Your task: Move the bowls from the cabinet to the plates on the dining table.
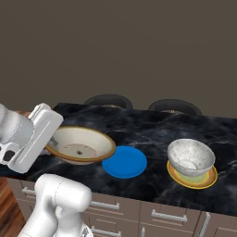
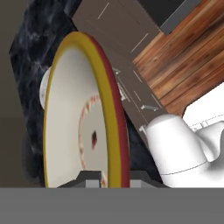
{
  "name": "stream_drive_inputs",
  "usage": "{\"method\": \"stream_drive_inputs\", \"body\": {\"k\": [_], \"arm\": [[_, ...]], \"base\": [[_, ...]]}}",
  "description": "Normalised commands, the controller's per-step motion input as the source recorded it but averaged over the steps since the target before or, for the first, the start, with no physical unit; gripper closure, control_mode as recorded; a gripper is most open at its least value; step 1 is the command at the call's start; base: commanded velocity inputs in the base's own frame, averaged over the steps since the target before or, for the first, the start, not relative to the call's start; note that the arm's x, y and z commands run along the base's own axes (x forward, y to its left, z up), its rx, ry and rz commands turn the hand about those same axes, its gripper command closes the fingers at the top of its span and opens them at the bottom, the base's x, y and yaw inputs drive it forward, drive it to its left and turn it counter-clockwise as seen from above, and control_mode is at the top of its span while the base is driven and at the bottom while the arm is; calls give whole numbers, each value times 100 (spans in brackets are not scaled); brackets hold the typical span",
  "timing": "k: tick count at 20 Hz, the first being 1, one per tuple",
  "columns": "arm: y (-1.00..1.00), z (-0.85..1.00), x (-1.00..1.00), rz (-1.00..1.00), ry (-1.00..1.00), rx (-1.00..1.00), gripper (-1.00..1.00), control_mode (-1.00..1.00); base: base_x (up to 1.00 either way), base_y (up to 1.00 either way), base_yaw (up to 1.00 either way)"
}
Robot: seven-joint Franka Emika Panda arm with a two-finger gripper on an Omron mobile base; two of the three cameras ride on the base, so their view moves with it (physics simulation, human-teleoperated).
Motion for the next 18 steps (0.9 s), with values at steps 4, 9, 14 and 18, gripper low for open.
{"method": "stream_drive_inputs", "body": {"k": [4, 9, 14, 18], "arm": [[-11, -15, 17, 0, 0, 0, 100, -100], [-11, -11, 14, 0, 0, 0, 100, -100], [-7, -13, 10, 0, -1, -1, 100, -100], [-5, -6, 8, 0, -5, -1, 100, -100]], "base": [[0, 0, 0], [0, 0, 0], [0, 0, 0], [0, 0, 0]]}}
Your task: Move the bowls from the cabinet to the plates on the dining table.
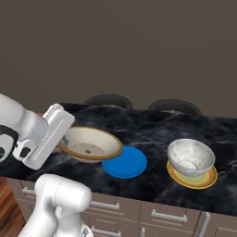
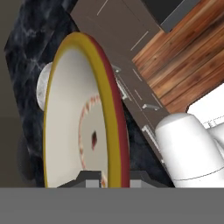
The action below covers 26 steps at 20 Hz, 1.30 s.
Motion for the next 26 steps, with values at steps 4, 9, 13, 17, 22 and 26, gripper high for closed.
{"method": "stream_drive_inputs", "body": {"k": [4, 9, 13, 17, 22, 26], "arm": [[-5, -13, 6, 0, -8, -1, 100, -100], [-5, -21, 5, 0, -8, -2, 100, -100], [-4, -23, 5, 0, -3, -1, 100, -100], [-4, -24, 2, 0, -4, -2, 100, -100], [-3, -27, 1, 0, -6, -2, 100, -100], [-4, -38, 0, 1, -8, -4, 100, -100]], "base": [[0, 0, 0], [0, 0, 0], [0, 0, 0], [0, 0, 0], [0, 0, 0], [0, 0, 0]]}}
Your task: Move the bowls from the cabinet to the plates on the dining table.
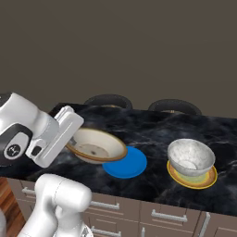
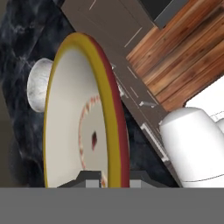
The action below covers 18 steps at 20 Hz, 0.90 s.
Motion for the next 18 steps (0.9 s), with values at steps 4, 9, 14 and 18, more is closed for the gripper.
{"method": "stream_drive_inputs", "body": {"k": [4, 9, 14, 18], "arm": [[-1, -54, 0, 2, -11, -6, 100, -100], [-3, -51, 0, 3, -12, -5, 100, -100], [-5, -53, 0, 5, -12, -6, 100, -100], [-9, -60, -1, 5, -9, -5, 100, -100]], "base": [[0, 0, 0], [0, 0, 0], [0, 0, 0], [0, 0, 0]]}}
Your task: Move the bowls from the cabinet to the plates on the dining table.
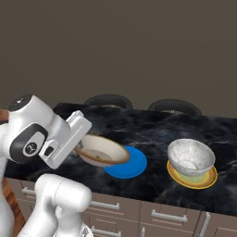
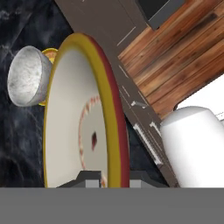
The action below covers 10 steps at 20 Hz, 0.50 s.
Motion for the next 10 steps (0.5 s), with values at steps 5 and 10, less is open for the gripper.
{"method": "stream_drive_inputs", "body": {"k": [5, 10], "arm": [[-10, -52, 0, 5, -12, -5, 100, -100], [-7, -42, 0, 6, -16, -5, 100, -100]], "base": [[0, 0, 0], [0, 0, 0]]}}
